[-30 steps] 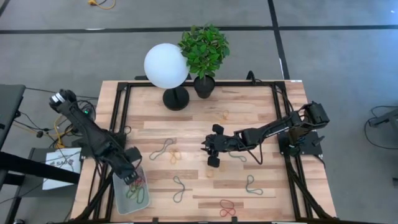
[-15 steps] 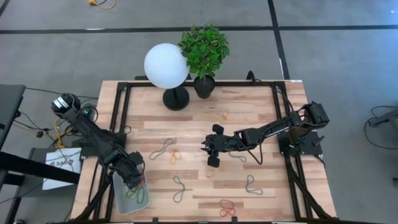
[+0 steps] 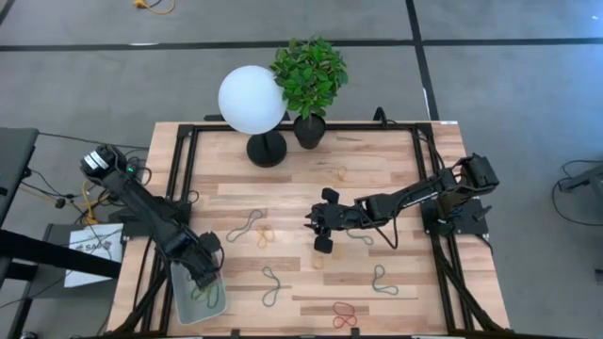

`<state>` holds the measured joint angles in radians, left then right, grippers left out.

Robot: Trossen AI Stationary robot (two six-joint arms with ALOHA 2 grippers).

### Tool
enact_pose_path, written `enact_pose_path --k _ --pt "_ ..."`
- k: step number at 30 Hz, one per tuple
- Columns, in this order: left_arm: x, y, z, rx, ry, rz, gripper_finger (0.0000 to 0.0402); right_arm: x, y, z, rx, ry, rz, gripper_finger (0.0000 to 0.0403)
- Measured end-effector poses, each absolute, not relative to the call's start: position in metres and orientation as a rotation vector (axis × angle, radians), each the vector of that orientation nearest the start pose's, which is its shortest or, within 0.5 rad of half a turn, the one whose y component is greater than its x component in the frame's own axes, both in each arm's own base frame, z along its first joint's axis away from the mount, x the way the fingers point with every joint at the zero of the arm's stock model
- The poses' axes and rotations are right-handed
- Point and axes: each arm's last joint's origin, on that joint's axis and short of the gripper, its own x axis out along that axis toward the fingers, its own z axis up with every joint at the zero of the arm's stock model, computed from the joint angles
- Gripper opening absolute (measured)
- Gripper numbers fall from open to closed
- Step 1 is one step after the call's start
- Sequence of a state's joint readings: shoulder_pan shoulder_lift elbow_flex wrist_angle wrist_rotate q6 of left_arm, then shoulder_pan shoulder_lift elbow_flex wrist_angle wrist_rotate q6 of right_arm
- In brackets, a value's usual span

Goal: Pick and place items into bin
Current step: Put the red rubber band into the gray bin, then put the yellow rubber band into the gray bin

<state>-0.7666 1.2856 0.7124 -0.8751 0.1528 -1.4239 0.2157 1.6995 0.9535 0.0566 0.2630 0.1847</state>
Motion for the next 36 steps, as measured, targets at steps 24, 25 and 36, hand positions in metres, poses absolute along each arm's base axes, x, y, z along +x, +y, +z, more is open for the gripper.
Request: enact_pose_path --k 24,25,36 --pt "0.154 -0.155 0.182 -0.833 1.530 0.186 0.0114 0.342 0.067 0.183 0.016 0.656 -0.107 0.0111" --pt "0.156 -0.156 0.183 -0.848 1.523 0.163 0.0114 0.342 0.067 0.183 0.015 0.656 -0.107 0.0111" --pt "0.171 -0.162 0.222 -0.730 1.307 0.156 0.0114 0.343 0.064 0.183 0.018 0.655 -0.115 0.0111"
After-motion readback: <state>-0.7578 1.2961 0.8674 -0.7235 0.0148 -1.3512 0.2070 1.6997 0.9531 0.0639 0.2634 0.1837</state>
